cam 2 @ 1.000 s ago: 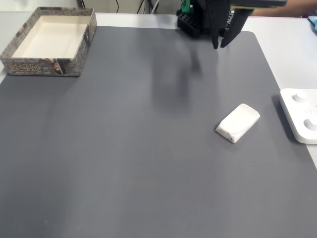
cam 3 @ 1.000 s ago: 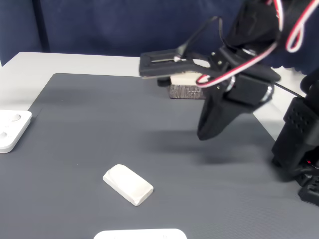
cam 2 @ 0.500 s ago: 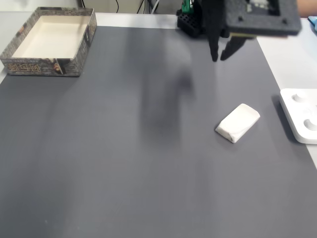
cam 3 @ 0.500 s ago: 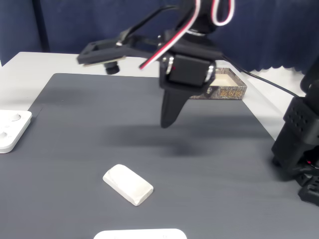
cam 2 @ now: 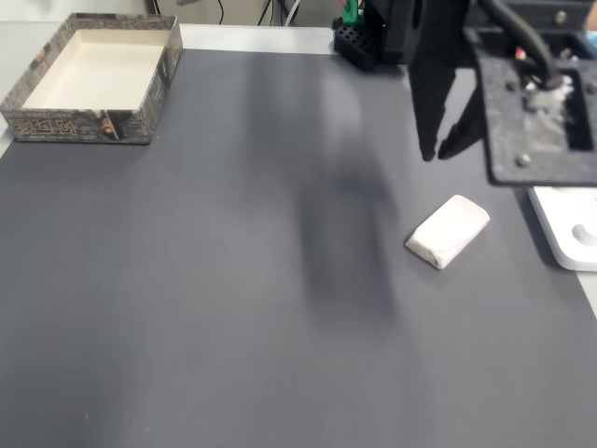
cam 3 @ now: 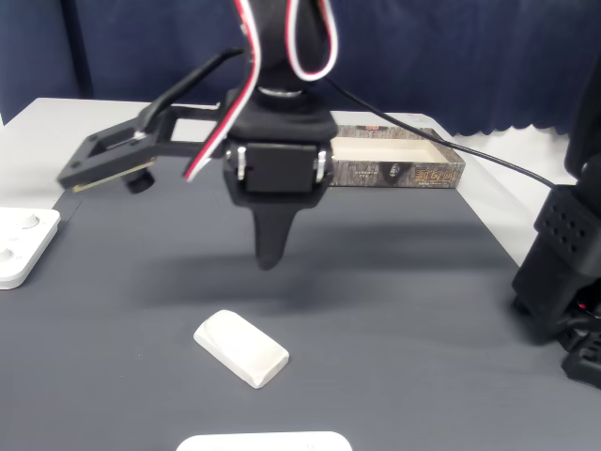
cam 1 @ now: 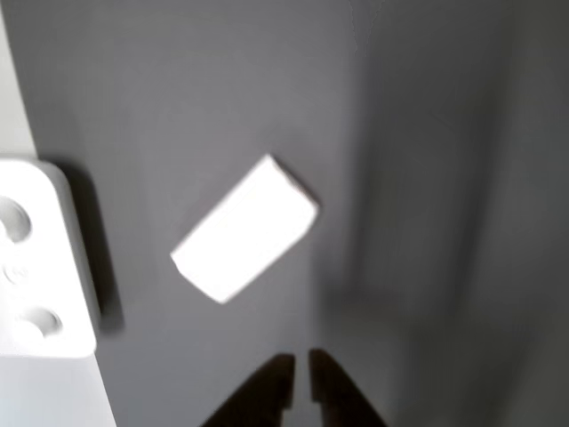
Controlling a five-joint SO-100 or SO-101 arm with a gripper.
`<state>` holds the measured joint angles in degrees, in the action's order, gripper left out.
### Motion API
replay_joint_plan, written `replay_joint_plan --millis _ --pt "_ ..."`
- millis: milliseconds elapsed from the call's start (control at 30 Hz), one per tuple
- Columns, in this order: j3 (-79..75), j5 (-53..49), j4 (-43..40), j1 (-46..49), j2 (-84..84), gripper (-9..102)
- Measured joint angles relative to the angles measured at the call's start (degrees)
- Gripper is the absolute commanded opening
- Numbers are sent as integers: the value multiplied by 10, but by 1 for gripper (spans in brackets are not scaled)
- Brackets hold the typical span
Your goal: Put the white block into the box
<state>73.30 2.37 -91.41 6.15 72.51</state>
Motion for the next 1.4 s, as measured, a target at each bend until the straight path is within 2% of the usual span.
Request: replay_joint_plan --millis 367,733,1400 --pt "-118 -14 -1 -49 -117 -2" --pt "-75 -83 -1 -54 -116 -2" --pt "0 -374 15 -47 -74 -2"
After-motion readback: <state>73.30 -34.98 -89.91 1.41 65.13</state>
